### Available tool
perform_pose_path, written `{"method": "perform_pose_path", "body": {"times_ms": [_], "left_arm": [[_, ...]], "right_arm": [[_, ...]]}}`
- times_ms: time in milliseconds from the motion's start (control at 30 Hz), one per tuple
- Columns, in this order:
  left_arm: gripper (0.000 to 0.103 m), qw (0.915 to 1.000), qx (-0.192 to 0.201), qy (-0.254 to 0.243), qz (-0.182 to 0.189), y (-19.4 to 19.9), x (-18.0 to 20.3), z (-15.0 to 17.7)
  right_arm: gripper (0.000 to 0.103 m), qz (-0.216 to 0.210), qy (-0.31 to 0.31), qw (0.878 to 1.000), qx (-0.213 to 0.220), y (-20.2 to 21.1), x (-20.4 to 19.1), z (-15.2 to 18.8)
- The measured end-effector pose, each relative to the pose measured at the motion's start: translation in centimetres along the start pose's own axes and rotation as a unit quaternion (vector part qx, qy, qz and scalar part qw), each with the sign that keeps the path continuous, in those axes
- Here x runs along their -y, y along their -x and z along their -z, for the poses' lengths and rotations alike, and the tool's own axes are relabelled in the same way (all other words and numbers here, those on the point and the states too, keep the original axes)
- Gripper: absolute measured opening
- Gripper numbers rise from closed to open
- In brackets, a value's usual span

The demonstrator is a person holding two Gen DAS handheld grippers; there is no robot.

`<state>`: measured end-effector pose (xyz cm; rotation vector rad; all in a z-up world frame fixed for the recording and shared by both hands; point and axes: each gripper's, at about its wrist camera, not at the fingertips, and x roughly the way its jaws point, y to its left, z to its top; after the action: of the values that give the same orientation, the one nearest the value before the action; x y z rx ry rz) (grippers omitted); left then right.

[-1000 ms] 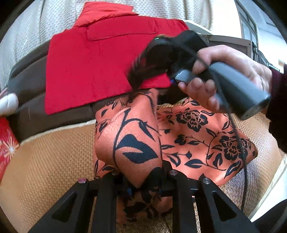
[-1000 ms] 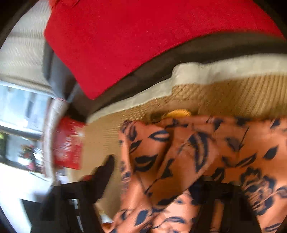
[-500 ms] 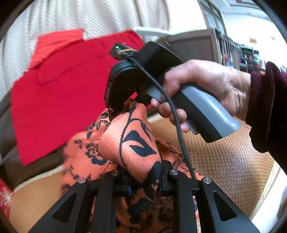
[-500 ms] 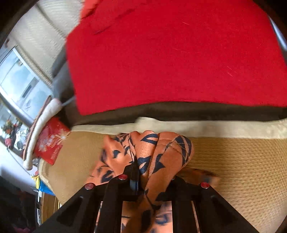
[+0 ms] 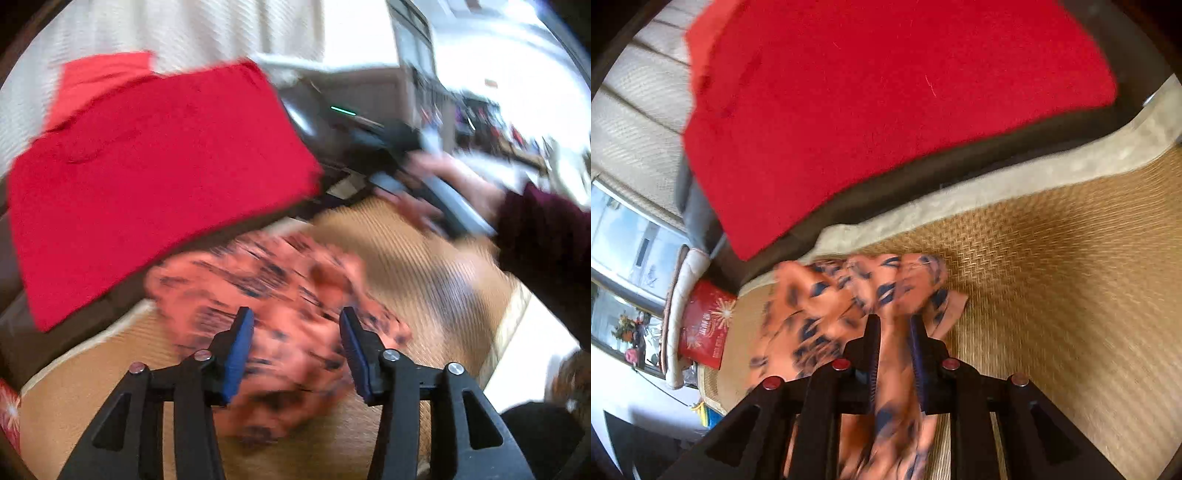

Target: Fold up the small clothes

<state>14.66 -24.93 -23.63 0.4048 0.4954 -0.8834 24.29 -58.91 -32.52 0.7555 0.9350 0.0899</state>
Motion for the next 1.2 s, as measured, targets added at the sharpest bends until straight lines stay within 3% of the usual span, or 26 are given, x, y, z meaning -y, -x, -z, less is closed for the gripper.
{"method": "perform_pose_path", "body": {"times_ms": [67,133,200,300,333,367,400,500,600,700,833,933,1000,1067,1133,1200], "left_arm": [[0.058,0.998,0.015,0.015,-0.059,0.0,-2.0,-0.9],[0.058,0.9938,-0.015,0.038,-0.103,-2.5,-4.0,-1.9],[0.058,0.99,-0.04,0.06,-0.121,-4.0,-4.7,-1.7],[0.058,0.9837,-0.107,0.078,-0.122,-7.6,-5.4,0.9],[0.058,0.9778,-0.145,0.077,-0.131,-9.1,-5.3,2.7],[0.059,0.9762,-0.155,0.079,-0.13,-9.5,-5.6,3.5],[0.059,0.9764,-0.154,0.084,-0.126,-9.5,-5.6,4.4],[0.06,0.9789,-0.148,0.077,-0.118,-8.7,-5.5,4.9],[0.06,0.9804,-0.144,0.051,-0.125,-7.9,-4.8,5.7],[0.06,0.9807,-0.141,0.059,-0.122,-7.2,-5.1,6.2],[0.06,0.9824,-0.128,0.092,-0.1,-6.5,-6.4,6.8],[0.062,0.9832,-0.122,0.102,-0.089,-6.3,-7.2,6.9],[0.064,0.9831,-0.125,0.111,-0.075,-7.0,-8.1,6.8],[0.066,0.9814,-0.131,0.126,-0.061,-6.1,-8.4,6.4],[0.066,0.9794,-0.135,0.141,-0.051,-5.8,-9.1,6.4],[0.066,0.9794,-0.13,0.146,-0.051,-5.1,-9.2,6.0]], "right_arm": [[0.019,-0.012,0.033,0.999,0.022,2.5,-3.2,1.9],[0.019,-0.01,0.06,0.998,0.032,2.9,-5.9,3.3],[0.019,-0.01,0.067,0.997,0.022,2.1,-8.3,4.7],[0.019,0.036,0.073,0.997,-0.008,-1.2,-9.6,7.1],[0.019,0.054,0.065,0.996,-0.021,-1.8,-8.9,7.8],[0.019,0.081,0.046,0.995,-0.035,-3.1,-8.0,8.8],[0.012,0.103,0.023,0.993,-0.045,-3.8,-6.6,10.1],[0.01,0.084,-0.005,0.996,-0.02,-2.6,-4.8,13.4],[0.01,0.094,-0.005,0.995,-0.038,-2.2,-5.5,14.7],[0.011,0.115,0.02,0.99,-0.079,-2.5,-7.8,13.5],[0.016,0.093,0.016,0.995,-0.015,-1.7,-9.5,9.7],[0.016,0.098,-0.018,0.995,-0.005,-3.8,-8.5,7.2],[0.015,0.106,-0.043,0.993,-0.026,-6.6,-6.7,6.3],[0.014,0.081,-0.083,0.993,-0.035,-8.5,-4.6,6.2],[0.014,0.062,-0.113,0.991,-0.027,-8.1,-4.0,6.0],[0.014,0.068,-0.104,0.992,-0.029,-6.9,-4.8,6.2]]}}
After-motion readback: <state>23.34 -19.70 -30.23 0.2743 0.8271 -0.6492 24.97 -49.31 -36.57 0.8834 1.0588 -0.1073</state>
